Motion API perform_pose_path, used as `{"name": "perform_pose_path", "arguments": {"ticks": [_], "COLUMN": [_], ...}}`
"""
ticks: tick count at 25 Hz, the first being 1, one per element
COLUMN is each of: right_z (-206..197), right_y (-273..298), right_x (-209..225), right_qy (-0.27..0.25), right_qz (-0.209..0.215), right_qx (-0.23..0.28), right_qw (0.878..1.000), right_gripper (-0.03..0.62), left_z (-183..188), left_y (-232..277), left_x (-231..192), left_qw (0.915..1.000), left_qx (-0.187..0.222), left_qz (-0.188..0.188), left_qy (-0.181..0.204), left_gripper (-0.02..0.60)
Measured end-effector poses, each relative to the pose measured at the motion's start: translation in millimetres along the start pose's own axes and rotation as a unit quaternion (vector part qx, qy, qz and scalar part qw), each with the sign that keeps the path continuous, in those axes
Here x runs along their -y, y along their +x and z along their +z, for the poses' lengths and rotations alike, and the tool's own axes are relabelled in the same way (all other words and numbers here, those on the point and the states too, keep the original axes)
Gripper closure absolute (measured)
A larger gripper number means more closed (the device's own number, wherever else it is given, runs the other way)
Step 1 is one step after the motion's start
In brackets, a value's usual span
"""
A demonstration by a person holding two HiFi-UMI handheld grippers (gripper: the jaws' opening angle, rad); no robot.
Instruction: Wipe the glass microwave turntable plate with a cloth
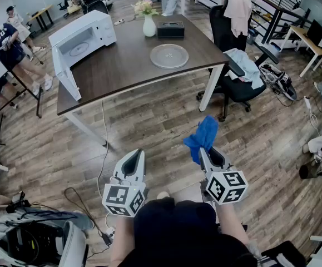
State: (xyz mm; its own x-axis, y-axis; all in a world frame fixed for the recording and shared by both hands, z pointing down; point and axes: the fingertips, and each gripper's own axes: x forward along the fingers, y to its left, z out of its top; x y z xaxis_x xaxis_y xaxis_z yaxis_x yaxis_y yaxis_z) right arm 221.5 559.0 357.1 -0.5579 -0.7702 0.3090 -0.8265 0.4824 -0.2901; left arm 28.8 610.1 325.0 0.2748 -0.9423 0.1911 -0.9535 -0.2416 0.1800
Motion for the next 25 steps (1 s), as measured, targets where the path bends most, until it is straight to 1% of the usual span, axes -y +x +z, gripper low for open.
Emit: {"name": "perform_pose_path", "arguments": {"ticks": [5, 10, 14, 18, 21, 25], "right_z": [-5.4, -15.1, -22.7, -35.1, -42.8, -40.5], "right_y": [-1.4, -0.9, 0.9, 3.6, 6.9, 16.4], "right_x": [-4.8, -10.3, -8.2, -10.7, -13.5, -15.6], "right_qy": [0.004, 0.027, 0.019, 0.023, 0.024, 0.02], "right_qz": [0.009, 0.006, -0.009, -0.016, -0.013, -0.007], "right_qx": [-0.004, -0.019, -0.025, -0.038, -0.049, -0.056], "right_qw": [1.0, 0.999, 0.999, 0.999, 0.998, 0.998], "right_gripper": [0.525, 0.517, 0.517, 0.517, 0.517, 0.517], "left_z": [-9.0, -13.3, -16.7, -23.8, -30.4, -31.5], "left_y": [-0.4, 0.1, 1.0, -2.9, -5.0, -2.0], "left_x": [-1.9, -9.9, -15.0, -22.0, -26.4, -30.6], "left_qw": [0.9999, 0.9997, 0.9996, 0.9993, 0.999, 0.9986], "left_qx": [-0.007, -0.018, -0.016, -0.023, -0.03, -0.035], "left_qz": [0.001, -0.003, -0.006, -0.006, -0.001, 0.002], "left_qy": [-0.012, -0.018, -0.021, -0.028, -0.035, -0.041], "left_gripper": [0.575, 0.575, 0.575, 0.575, 0.575, 0.575]}}
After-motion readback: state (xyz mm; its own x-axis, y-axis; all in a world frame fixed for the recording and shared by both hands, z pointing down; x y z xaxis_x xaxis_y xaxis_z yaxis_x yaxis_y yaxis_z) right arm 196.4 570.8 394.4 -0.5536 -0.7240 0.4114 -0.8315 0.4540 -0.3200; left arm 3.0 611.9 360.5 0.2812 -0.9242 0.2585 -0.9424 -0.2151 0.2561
